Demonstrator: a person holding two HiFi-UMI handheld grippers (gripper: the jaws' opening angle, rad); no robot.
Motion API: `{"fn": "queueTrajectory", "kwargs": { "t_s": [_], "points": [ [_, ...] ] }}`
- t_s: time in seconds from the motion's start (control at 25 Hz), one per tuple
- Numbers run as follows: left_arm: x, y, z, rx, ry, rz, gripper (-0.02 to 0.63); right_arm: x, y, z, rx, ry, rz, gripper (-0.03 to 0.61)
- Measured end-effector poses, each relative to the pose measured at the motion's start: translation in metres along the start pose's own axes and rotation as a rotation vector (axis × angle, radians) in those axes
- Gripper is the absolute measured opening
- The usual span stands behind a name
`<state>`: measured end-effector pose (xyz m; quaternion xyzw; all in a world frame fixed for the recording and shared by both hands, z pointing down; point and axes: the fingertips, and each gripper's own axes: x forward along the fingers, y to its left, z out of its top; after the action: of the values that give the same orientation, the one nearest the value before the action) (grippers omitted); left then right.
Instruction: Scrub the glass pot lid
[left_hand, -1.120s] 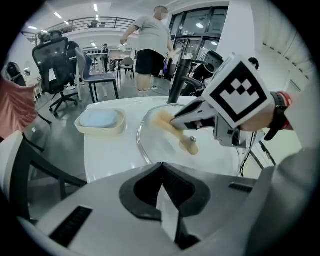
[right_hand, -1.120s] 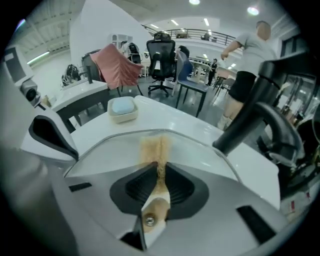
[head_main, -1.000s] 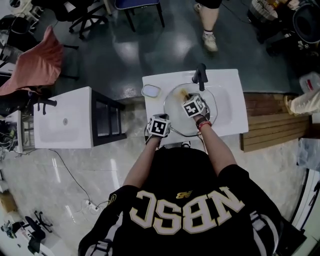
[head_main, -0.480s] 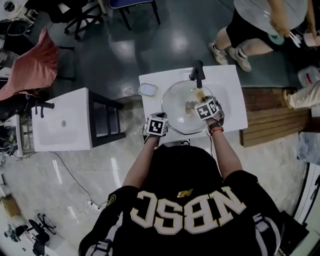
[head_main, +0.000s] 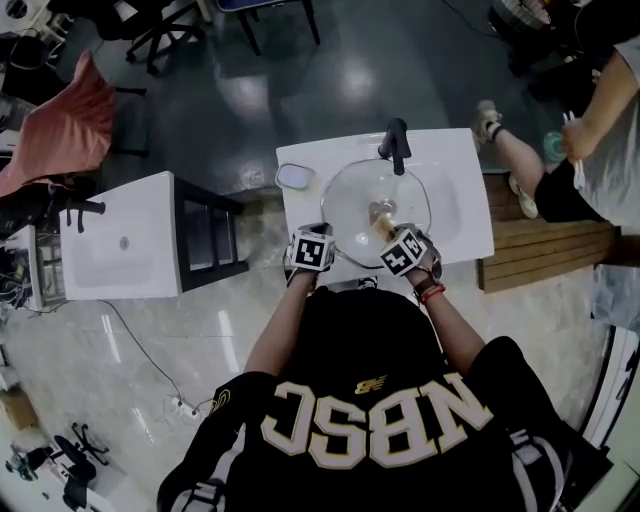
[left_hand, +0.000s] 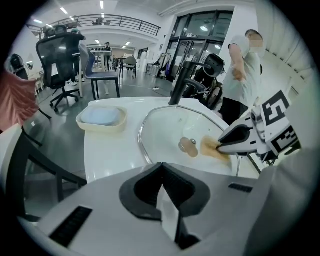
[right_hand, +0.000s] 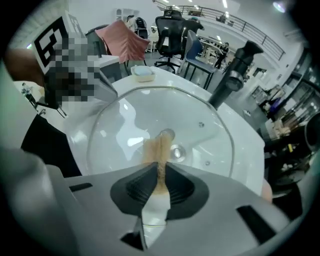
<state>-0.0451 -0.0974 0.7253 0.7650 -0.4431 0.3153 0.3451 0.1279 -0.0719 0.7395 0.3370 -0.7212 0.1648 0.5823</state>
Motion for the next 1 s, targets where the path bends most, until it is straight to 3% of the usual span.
{"fn": "queueTrajectory", "kwargs": {
  "t_s": [0.28, 0.44, 0.64, 0.84, 1.0],
  "points": [
    [0.002, -0.001, -0.002, 0.015, 0.01, 0.002, 0.018, 0.01, 0.04, 0.029, 0.017, -0.037, 0.196, 0.054],
    [0.002, -0.001, -0.001, 0.031, 0.005, 0.004, 0.017, 0.021, 0.048, 0.059, 0.035, -0.107, 0.252, 0.057],
    [0.001, -0.001, 0.0, 0.053, 0.01, 0.016, 0.018, 0.032, 0.04, 0.097, 0.035, -0.211, 0.224, 0.058],
    [0.0, -0.002, 0.002, 0.055, 0.009, 0.014, 0.018, 0.041, 0.006, 0.113, 0.149, -0.266, 0.198, 0.064],
    [0.001, -0.002, 0.0, 0.053, 0.014, 0.021, 0.018, 0.048, -0.032, 0.116, 0.146, -0.292, 0.087, 0.064]
  ]
}}
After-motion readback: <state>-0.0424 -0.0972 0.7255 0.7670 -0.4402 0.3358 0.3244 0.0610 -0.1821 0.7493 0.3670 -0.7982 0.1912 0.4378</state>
